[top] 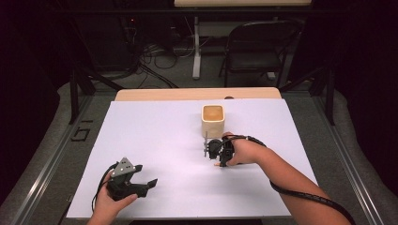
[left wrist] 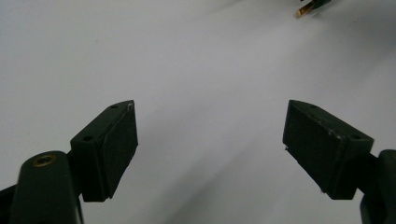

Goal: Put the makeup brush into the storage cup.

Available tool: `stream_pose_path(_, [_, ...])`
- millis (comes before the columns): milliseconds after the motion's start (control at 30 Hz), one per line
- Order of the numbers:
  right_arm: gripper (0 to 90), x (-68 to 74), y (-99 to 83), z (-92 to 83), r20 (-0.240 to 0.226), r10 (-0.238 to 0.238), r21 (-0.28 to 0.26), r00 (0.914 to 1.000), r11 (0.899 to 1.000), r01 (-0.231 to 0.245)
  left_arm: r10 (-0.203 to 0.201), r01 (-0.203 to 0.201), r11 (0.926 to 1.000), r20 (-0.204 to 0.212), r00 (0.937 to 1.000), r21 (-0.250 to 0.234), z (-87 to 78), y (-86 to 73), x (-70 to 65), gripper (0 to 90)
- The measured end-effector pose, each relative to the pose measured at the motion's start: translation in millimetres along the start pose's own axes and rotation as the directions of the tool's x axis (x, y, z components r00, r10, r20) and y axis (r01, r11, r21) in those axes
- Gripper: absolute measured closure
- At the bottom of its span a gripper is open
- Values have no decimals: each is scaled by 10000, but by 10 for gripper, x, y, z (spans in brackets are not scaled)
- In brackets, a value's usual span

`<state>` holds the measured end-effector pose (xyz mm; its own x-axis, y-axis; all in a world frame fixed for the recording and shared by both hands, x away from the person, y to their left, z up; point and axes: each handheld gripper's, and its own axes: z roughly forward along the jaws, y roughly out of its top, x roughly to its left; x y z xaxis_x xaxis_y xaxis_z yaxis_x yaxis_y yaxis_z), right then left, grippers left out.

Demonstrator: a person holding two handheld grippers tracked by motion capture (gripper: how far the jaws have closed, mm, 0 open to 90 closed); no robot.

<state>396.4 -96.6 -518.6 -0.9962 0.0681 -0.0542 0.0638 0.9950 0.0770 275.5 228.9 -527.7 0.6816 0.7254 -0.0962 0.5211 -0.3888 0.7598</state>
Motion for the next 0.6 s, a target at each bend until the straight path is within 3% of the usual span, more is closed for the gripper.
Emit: stream_pose_path(600, [792, -9, 11, 58, -168, -73, 236, 9998, 9997, 77, 13, -13, 10000, -1, 10000, 4, -2, -1, 2, 185])
